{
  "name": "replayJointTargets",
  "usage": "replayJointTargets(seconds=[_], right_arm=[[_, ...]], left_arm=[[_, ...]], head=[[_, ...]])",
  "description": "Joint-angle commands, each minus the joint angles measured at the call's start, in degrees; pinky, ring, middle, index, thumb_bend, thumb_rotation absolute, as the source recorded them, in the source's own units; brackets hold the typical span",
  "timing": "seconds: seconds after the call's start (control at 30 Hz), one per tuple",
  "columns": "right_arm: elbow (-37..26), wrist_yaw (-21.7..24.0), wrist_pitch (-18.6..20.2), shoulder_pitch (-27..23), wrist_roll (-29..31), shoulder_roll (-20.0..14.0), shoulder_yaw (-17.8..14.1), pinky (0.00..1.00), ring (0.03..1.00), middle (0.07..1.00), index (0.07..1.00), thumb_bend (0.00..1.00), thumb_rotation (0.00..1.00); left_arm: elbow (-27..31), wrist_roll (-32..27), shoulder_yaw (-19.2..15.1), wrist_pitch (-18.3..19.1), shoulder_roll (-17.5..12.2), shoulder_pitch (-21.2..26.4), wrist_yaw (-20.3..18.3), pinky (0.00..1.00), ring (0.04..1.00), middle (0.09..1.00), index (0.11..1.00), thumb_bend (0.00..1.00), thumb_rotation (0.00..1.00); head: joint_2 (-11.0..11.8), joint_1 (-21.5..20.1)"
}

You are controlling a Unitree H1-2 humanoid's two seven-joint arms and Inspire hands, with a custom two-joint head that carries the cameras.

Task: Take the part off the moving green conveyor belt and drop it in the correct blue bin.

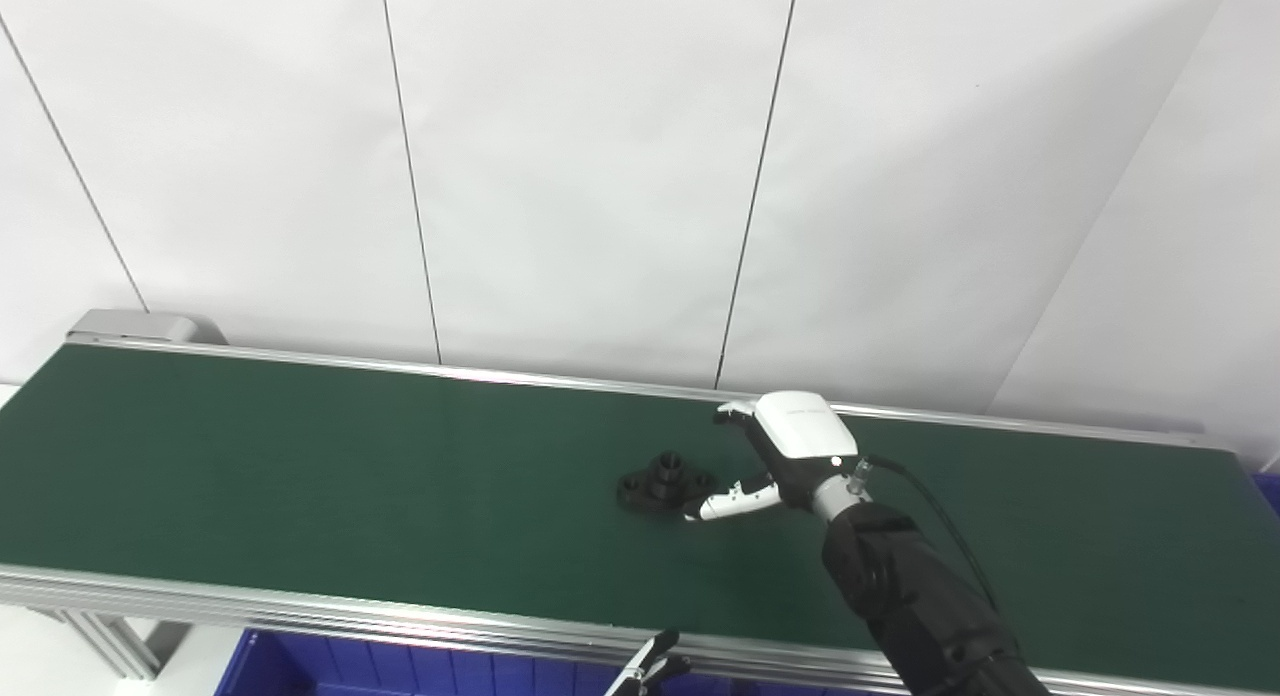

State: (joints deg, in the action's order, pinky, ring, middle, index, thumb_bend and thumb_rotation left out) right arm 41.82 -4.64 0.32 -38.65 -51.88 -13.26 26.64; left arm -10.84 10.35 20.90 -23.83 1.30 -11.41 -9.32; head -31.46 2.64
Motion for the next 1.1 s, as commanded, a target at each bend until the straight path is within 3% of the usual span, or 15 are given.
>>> replayJointTargets(seconds=[0.0, 0.4, 0.53, 0.83, 1.07], right_arm=[[-1.4, -0.9, 1.3, -3.2, 0.5, 0.3, -0.1, 0.57, 0.738, 0.813, 0.799, 0.9, 0.7], [-3.1, -0.2, 0.7, -2.4, 0.9, 1.0, 1.5, 0.61, 0.762, 0.823, 0.792, 0.91, 0.69], [-2.8, 0.1, 1.0, -2.3, 0.7, 1.0, 2.2, 0.59, 0.753, 0.825, 0.786, 0.9, 0.66], [1.0, 1.6, 3.4, -3.1, -0.9, -0.1, 3.8, 0.56, 0.715, 0.786, 0.769, 0.88, 0.68], [3.2, -0.2, 2.7, -3.0, -0.7, -2.2, 3.8, 0.53, 0.7, 0.77, 0.753, 0.9, 0.68]], left_arm=[[2.1, 0.2, 0.5, -0.6, 1.0, -0.1, 0.6, 0.95, 0.969, 0.926, 0.978, 1.0, 0.76], [3.0, 1.3, 1.1, 0.8, 1.5, -0.1, 0.6, 0.94, 0.976, 0.945, 0.991, 1.0, 0.77], [2.7, 2.2, 1.4, -0.4, 1.4, -0.1, 1.1, 0.95, 0.981, 0.945, 0.998, 1.0, 0.77], [3.8, 2.2, 1.3, -0.3, 0.9, -0.8, 0.9, 0.96, 0.981, 0.942, 1.0, 1.0, 0.78], [4.5, 1.6, 1.1, 0.3, 0.0, -1.0, 0.3, 0.97, 0.985, 0.946, 1.0, 1.0, 0.79]], head=[[-0.1, 0.1], [-0.3, 0.5], [-0.5, 1.0], [-1.1, 0.4], [-1.3, -1.6]])
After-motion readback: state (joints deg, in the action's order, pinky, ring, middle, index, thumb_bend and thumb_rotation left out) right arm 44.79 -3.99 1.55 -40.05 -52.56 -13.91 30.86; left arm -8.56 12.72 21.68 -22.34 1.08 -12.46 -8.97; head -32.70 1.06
